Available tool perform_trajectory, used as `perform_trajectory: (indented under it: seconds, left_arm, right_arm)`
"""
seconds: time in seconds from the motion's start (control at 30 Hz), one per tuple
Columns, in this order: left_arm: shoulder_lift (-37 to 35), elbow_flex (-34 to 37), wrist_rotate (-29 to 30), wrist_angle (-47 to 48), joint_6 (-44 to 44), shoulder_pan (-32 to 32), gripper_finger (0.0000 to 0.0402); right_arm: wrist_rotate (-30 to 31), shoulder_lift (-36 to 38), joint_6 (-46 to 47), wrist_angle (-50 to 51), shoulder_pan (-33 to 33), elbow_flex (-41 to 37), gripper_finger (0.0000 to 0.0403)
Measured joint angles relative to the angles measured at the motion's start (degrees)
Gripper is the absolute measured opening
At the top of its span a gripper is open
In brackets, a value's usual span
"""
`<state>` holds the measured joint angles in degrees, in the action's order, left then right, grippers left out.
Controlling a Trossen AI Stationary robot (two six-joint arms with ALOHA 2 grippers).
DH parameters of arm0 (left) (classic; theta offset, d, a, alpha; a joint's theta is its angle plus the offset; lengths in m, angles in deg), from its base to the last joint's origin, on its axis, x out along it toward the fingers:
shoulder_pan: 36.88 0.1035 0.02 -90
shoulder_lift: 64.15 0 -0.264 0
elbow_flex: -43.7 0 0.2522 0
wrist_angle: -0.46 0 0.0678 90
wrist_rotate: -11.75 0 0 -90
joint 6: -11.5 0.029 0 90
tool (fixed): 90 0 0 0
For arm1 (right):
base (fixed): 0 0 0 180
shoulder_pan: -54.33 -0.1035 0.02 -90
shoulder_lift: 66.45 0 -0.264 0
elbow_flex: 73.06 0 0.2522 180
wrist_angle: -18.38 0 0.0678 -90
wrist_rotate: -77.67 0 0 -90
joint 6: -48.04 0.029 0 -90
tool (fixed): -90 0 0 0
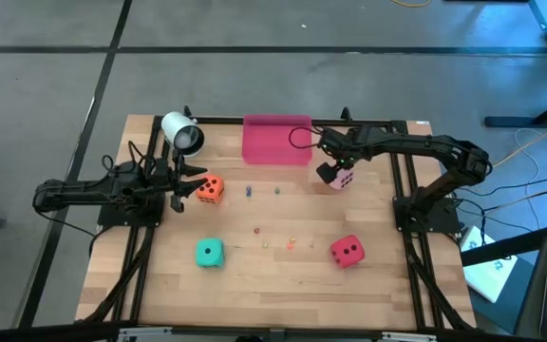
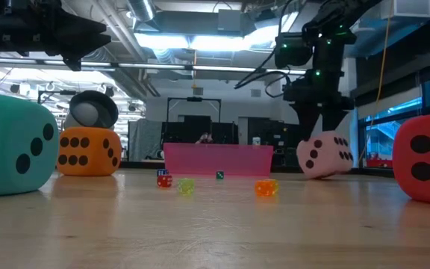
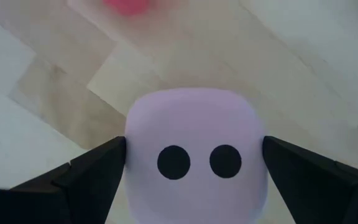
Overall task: Pick & Place Dice
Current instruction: Put the big pink dice into the pink bin
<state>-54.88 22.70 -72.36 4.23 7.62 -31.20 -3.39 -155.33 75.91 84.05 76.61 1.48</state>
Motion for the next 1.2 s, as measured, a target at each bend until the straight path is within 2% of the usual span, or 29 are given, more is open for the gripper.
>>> perform_trajectory:
  seconds: [0.23,0.4,0.5,0.63,0.73,0.87,1.07,1.2]
  left_arm:
    - [0.0,0.0,0.0,0.0,0.0,0.0,0.0143]
    - [0.0,0.0,0.0,0.2,0.0,0.0,0.0143]
    - [0.0,0.0,0.0,0.7,0.0,0.0,0.0143]
    - [0.0,0.0,0.0,1.2,-0.6,0.0,0.0143]
    - [0.0,0.0,-0.4,1.3,-0.9,0.0,0.0143]
    - [0.0,0.0,-1.5,1.3,-0.9,0.0,0.0143]
    - [0.0,0.0,-1.4,1.3,-0.9,0.0,0.0143]
    - [0.0,0.0,-1.5,1.3,-1.0,0.0,0.0143]
  right_arm:
    - [-1.4,0.0,-1.2,0.1,0.0,0.0,0.0375]
    - [-2.1,0.0,5.1,0.5,0.0,0.0,0.0375]
    - [-4.2,0.0,4.8,0.9,0.0,0.0,0.0375]
    - [-10.1,0.2,2.3,1.8,0.1,0.0,0.0375]
    - [-8.8,0.1,1.0,2.0,0.0,0.0,0.0375]
    - [-3.0,0.0,5.9,2.5,-0.1,0.0,0.0375]
    - [-3.7,-0.1,5.8,4.0,0.2,-0.1,0.0376]
    - [-3.9,-0.1,6.4,4.7,0.1,-0.1,0.0394]
